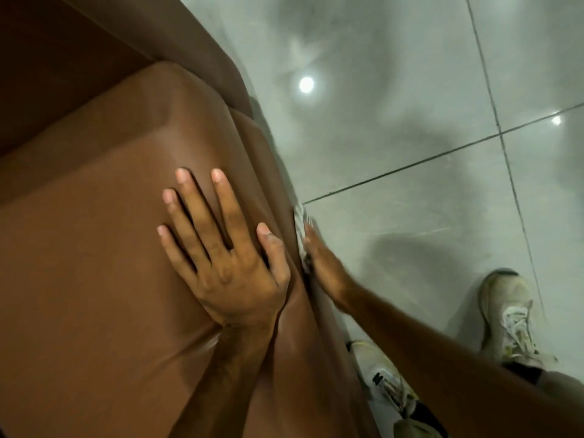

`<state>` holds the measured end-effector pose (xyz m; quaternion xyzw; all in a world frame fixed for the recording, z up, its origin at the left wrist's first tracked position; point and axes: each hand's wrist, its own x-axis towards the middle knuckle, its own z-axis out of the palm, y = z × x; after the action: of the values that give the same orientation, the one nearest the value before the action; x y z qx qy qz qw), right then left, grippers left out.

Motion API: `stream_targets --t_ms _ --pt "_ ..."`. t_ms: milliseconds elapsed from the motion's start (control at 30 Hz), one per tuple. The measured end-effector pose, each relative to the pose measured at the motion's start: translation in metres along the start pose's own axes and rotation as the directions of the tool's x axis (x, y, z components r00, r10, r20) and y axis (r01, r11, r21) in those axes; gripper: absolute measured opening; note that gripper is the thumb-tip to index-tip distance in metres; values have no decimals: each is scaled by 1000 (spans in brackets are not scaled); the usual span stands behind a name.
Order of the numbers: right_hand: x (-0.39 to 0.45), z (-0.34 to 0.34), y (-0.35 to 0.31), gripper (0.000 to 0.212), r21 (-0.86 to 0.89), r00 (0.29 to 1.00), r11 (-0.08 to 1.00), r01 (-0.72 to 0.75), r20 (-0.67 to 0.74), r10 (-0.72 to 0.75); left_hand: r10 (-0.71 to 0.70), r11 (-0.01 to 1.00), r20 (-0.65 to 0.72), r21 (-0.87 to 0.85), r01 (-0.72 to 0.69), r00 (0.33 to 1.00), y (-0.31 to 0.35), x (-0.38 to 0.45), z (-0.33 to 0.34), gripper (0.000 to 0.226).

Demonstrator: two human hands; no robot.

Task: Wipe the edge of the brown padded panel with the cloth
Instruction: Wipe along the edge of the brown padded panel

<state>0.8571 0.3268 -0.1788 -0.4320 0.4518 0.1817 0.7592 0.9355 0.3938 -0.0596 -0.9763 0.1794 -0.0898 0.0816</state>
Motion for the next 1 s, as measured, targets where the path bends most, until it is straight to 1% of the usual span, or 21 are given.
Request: stream_targets --t_ms 33,67,100,133,167,200,233,300,367,467,567,633,700,733,800,867,933,1000 --pt "-21 1 5 54 22 1000 999 -26 -1 26 -5 1000 5 -3 5 1000 0 0 -1 70" --pt "-35 4 0 58 30 1000 1000 1 24 -1 -8 1000 5 -2 8 1000 0 0 -2 71" --pt "-39 9 -11 61 36 994 996 79 73 -82 -5 1000 2 4 5 1000 -1 1 -2 71" --pt "-32 13 -24 60 18 975 983 184 121 -185 4 1000 -2 12 -4 1000 -1 1 -1 71" --pt "-17 16 -38 55 -62 950 958 281 160 -268 13 1000 -8 16 -13 1000 -1 1 0 71" --pt "1 20 -52 53 -142 930 927 346 185 -319 19 1000 -13 19 -18 1000 -1 0 2 70" --pt "18 22 -61 52 -191 921 906 378 182 -345 19 1000 -21 24 -19 1000 -1 -2 3 70" --pt "40 19 -56 52 -177 947 931 319 93 -307 18 999 -41 45 -16 999 0 -2 4 70" --pt "33 7 -19 51 -135 975 965 224 41 -220 20 999 -37 49 -19 999 0 -1 5 70" --pt "-28 -22 68 51 -109 999 994 30 -16 -32 17 999 -45 32 -15 999 -1 0 0 70" --pt "-110 -40 132 51 -138 999 989 -48 -24 45 7 1000 -24 9 -7 1000 1 2 -8 70" --pt "-152 -37 139 46 -100 998 993 -57 -20 55 12 999 55 -44 -10 998 -3 1 -16 73" --pt "-160 -29 114 41 -101 1000 995 -2 18 4 70 990 143 -129 -52 987 -10 -23 -31 72" --pt "-153 -24 99 40 -127 998 990 57 35 -53 103 983 187 -171 -71 977 -15 -50 -40 71" --pt "-123 -16 75 43 -187 983 965 184 60 -176 145 975 279 -204 -89 949 -26 -132 -55 69" --pt "-93 -17 71 50 -256 965 931 260 90 -245 114 976 304 -210 -50 946 -29 -218 -70 70" --pt "-84 -29 98 51 -273 971 932 239 65 -230 41 973 292 -228 28 955 -28 -266 -72 69" --pt "-108 -48 154 50 -237 995 966 101 10 -102 1 975 274 -216 61 962 -25 -276 -65 69"
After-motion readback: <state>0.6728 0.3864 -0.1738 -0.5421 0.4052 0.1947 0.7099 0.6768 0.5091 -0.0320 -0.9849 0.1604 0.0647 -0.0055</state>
